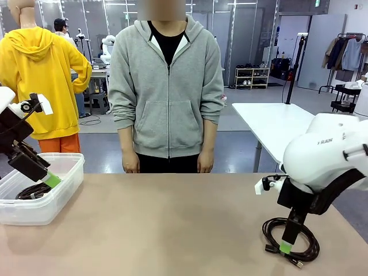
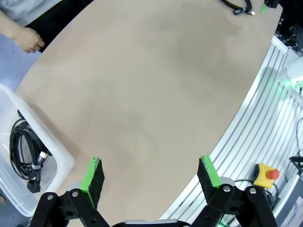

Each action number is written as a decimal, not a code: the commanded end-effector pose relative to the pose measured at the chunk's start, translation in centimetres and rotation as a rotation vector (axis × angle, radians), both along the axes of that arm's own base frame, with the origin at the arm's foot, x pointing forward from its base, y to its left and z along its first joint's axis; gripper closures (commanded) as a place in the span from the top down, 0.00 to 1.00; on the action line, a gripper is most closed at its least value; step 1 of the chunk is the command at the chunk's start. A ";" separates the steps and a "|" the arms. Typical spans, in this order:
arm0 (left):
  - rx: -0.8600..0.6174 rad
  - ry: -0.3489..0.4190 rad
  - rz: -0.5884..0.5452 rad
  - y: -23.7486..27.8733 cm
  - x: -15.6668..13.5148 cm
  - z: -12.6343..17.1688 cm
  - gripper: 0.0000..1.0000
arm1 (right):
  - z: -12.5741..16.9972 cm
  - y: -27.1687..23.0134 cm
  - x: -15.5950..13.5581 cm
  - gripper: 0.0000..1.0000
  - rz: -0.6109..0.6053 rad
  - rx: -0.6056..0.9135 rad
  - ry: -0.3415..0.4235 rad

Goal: Organize and store the cables.
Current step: Place the USB Extension Cable into the Organizing box.

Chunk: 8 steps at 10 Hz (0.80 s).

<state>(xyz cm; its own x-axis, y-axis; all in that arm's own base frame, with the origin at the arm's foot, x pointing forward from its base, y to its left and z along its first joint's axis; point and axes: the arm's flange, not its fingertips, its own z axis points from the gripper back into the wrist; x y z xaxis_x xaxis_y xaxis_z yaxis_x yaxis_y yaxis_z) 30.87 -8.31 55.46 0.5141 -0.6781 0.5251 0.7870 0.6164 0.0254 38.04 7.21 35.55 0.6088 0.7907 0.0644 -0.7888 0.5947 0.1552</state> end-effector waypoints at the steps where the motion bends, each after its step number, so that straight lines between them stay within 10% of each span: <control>1: 0.005 -0.009 0.018 -0.2 0.3 0.0 1.00 | -4.1 0.6 -3.1 1.00 -0.052 -0.020 -0.005; 8: 0.005 -0.009 0.018 -0.2 0.3 0.0 1.00 | -7.1 1.3 -3.5 1.00 -0.080 -0.073 0.025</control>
<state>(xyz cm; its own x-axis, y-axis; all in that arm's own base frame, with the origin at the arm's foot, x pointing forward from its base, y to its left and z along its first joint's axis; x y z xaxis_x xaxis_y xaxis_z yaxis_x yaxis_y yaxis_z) 30.88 -8.31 55.47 0.5133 -0.6782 0.5259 0.7872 0.6161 0.0262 39.11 9.27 29.74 0.6432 0.7657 0.0070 -0.7569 0.6343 0.1576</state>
